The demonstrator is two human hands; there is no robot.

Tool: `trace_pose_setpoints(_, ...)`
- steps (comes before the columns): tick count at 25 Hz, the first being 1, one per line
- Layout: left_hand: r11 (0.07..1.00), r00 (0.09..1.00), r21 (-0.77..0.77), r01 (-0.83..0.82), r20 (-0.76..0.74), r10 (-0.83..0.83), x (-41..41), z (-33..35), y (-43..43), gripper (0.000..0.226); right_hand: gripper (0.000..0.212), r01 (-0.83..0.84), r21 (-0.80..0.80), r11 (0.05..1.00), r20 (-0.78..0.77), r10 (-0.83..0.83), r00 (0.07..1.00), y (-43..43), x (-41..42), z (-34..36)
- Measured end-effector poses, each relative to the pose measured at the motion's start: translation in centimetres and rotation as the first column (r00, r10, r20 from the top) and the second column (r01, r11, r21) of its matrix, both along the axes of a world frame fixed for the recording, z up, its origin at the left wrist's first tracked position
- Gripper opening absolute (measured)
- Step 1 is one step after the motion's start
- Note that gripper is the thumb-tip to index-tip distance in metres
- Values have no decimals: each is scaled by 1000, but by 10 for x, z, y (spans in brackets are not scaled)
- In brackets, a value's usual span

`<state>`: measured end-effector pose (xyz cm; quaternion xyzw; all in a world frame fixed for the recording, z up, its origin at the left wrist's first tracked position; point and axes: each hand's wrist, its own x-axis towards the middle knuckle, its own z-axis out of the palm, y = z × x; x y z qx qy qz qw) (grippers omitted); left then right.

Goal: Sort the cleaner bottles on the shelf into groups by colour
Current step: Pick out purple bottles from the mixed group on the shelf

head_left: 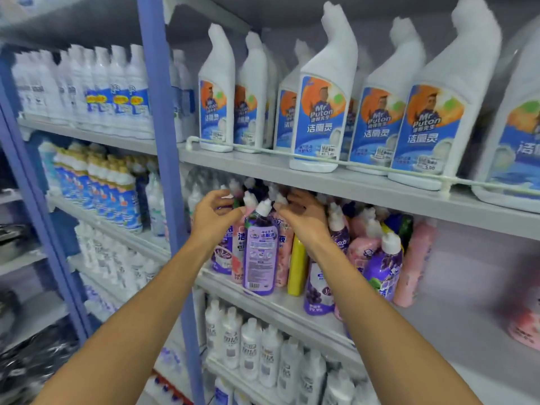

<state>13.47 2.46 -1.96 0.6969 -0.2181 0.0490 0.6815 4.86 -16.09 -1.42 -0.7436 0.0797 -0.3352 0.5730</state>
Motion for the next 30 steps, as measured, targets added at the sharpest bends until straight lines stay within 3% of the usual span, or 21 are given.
trace_pose_setpoints(7, 992, 990, 3, -125, 60, 124, 62, -7, 3, 45, 42, 3, -152, 988, -44, -9, 999, 9, 37, -22)
trace_pose_setpoints(11, 993, 1000, 113, -29, -7, 30, 86, -21, 3, 44, 46, 76, -257, 963, -46, -91, 995, 17, 37, -30)
trace_pose_setpoints(16, 970, 993, 238, 46, 93, -70, 104, -38, 14, 62, 53, 98, -295, 950, -129, -141, 982, 27, 23, -45)
trace_pose_setpoints(19, 963, 986, 248, 106, 99, -134, 105, -42, 25, 51, 60, 134, -258, 957, -146, -175, 974, 39, 18, -60)
trace_pose_setpoints(22, 955, 974, 200, 218, 22, -226, 102, -58, 36, 46, 59, 188, -204, 961, -132, -217, 967, 45, 20, -57)
trace_pose_setpoints(30, 977, 978, -79, 200, 78, -194, 79, -37, 54, 49, 61, 311, -48, 949, 0, -312, 950, 59, 3, -53)
